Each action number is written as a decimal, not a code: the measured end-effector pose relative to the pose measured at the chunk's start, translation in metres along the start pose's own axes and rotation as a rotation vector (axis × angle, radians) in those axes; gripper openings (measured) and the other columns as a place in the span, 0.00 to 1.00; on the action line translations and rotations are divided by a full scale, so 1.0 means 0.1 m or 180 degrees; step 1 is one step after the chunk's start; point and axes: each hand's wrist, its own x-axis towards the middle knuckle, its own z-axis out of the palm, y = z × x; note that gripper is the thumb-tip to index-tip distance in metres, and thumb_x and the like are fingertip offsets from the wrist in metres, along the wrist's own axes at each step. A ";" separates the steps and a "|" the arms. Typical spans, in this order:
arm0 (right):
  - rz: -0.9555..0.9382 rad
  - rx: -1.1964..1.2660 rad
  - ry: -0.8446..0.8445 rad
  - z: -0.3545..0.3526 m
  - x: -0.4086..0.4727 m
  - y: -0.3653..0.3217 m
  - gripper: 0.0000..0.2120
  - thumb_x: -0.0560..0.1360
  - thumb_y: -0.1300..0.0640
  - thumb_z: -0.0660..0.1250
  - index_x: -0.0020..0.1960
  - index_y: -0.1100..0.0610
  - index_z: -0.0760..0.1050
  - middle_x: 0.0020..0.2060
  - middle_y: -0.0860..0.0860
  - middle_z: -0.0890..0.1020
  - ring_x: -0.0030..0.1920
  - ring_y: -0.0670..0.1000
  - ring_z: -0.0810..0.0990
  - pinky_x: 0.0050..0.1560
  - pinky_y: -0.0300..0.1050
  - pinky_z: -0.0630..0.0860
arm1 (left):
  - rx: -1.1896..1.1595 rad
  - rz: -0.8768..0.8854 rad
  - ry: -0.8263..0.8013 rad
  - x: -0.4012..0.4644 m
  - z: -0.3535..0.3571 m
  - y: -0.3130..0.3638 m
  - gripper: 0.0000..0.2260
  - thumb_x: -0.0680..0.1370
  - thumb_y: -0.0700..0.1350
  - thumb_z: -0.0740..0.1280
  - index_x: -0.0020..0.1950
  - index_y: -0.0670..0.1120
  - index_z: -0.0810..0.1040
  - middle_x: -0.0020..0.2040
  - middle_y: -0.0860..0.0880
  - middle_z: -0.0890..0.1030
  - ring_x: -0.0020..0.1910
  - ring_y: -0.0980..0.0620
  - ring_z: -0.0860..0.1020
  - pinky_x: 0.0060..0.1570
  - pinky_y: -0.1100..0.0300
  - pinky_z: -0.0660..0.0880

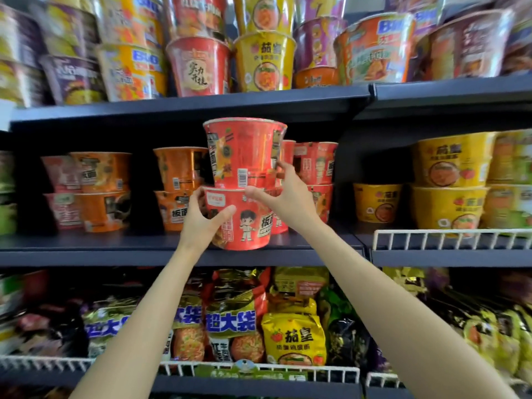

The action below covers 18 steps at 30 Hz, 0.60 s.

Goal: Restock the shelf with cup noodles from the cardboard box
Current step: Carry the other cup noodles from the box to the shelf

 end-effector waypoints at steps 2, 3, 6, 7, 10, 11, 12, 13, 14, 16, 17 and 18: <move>-0.0123 -0.0020 0.0052 0.16 0.05 -0.06 0.49 0.67 0.34 0.70 0.76 0.54 0.51 0.73 0.52 0.65 0.70 0.51 0.67 0.64 0.49 0.69 | -0.0132 -0.0076 0.0127 0.05 -0.07 -0.06 0.35 0.72 0.50 0.72 0.74 0.47 0.57 0.67 0.50 0.71 0.61 0.56 0.72 0.55 0.61 0.69; -0.0154 0.0015 0.0056 0.23 0.08 -0.08 0.49 0.67 0.35 0.70 0.77 0.54 0.50 0.74 0.52 0.64 0.71 0.52 0.66 0.65 0.50 0.68 | -0.0166 -0.0095 0.0171 0.08 -0.10 -0.10 0.34 0.73 0.47 0.71 0.74 0.47 0.57 0.67 0.49 0.71 0.61 0.56 0.71 0.54 0.62 0.69; -0.0056 0.0023 -0.0113 0.44 0.16 -0.09 0.50 0.67 0.35 0.70 0.77 0.53 0.47 0.73 0.56 0.61 0.69 0.56 0.68 0.63 0.53 0.70 | -0.0050 -0.0201 0.0143 0.16 -0.24 -0.20 0.32 0.73 0.51 0.71 0.73 0.49 0.62 0.67 0.49 0.71 0.62 0.54 0.72 0.54 0.62 0.70; -0.0016 -0.0036 -0.0189 0.51 0.19 -0.08 0.50 0.67 0.35 0.70 0.77 0.53 0.46 0.73 0.57 0.61 0.68 0.57 0.69 0.62 0.53 0.71 | 0.0099 -0.0217 0.0106 0.20 -0.29 -0.24 0.33 0.70 0.58 0.72 0.71 0.51 0.65 0.67 0.50 0.71 0.64 0.53 0.71 0.57 0.59 0.71; 0.0113 -0.0017 -0.0320 0.72 0.25 -0.06 0.47 0.70 0.37 0.69 0.77 0.54 0.46 0.72 0.59 0.59 0.66 0.60 0.70 0.61 0.54 0.72 | 0.0618 -0.0284 0.0133 0.33 -0.43 -0.44 0.39 0.59 0.75 0.68 0.65 0.59 0.71 0.67 0.50 0.69 0.66 0.50 0.70 0.64 0.47 0.70; 0.0150 -0.0004 -0.0334 0.77 0.27 -0.06 0.45 0.71 0.37 0.67 0.77 0.54 0.47 0.72 0.59 0.59 0.66 0.60 0.71 0.60 0.55 0.72 | 0.0740 -0.0299 0.0165 0.37 -0.45 -0.47 0.39 0.58 0.76 0.67 0.65 0.59 0.71 0.67 0.50 0.69 0.66 0.50 0.70 0.64 0.46 0.70; 0.0186 -0.0014 -0.0357 0.83 0.29 -0.05 0.43 0.73 0.38 0.66 0.77 0.54 0.47 0.72 0.59 0.59 0.65 0.61 0.71 0.60 0.56 0.73 | 0.0840 -0.0298 0.0213 0.39 -0.46 -0.49 0.39 0.58 0.76 0.67 0.64 0.59 0.71 0.66 0.50 0.71 0.65 0.51 0.71 0.63 0.46 0.71; 0.0216 -0.0030 -0.0389 0.88 0.29 -0.04 0.42 0.74 0.39 0.65 0.77 0.54 0.47 0.72 0.58 0.58 0.66 0.61 0.71 0.61 0.57 0.73 | 0.0918 -0.0253 0.0263 0.38 -0.46 -0.45 0.38 0.59 0.76 0.66 0.64 0.59 0.71 0.64 0.51 0.73 0.63 0.51 0.73 0.61 0.45 0.73; 0.0240 -0.0038 -0.0435 0.93 0.28 -0.03 0.41 0.75 0.40 0.64 0.77 0.54 0.46 0.73 0.58 0.57 0.67 0.61 0.69 0.62 0.58 0.71 | 0.1014 -0.0236 0.0322 0.37 -0.45 -0.41 0.39 0.60 0.76 0.65 0.65 0.58 0.69 0.64 0.52 0.74 0.62 0.51 0.75 0.60 0.45 0.74; 0.0208 -0.0098 -0.0466 1.01 0.22 0.02 0.40 0.76 0.43 0.64 0.78 0.54 0.44 0.75 0.58 0.54 0.73 0.61 0.60 0.68 0.57 0.64 | 0.1192 -0.0205 0.0422 0.30 -0.40 -0.35 0.41 0.65 0.73 0.65 0.72 0.55 0.61 0.66 0.52 0.74 0.63 0.50 0.75 0.60 0.46 0.73; 0.0163 -0.0155 -0.0434 1.03 0.16 0.04 0.40 0.77 0.44 0.64 0.78 0.55 0.44 0.76 0.58 0.52 0.75 0.60 0.55 0.71 0.57 0.60 | 0.1255 -0.0169 0.0452 0.25 -0.36 -0.32 0.41 0.68 0.70 0.65 0.75 0.53 0.56 0.69 0.51 0.72 0.65 0.49 0.73 0.61 0.46 0.72; 0.0095 -0.0208 -0.0361 1.03 0.09 0.06 0.39 0.77 0.45 0.63 0.78 0.55 0.46 0.76 0.58 0.52 0.76 0.59 0.52 0.73 0.56 0.56 | 0.1301 -0.0133 0.0486 0.19 -0.33 -0.32 0.41 0.71 0.67 0.65 0.76 0.52 0.53 0.71 0.51 0.69 0.67 0.48 0.71 0.63 0.46 0.70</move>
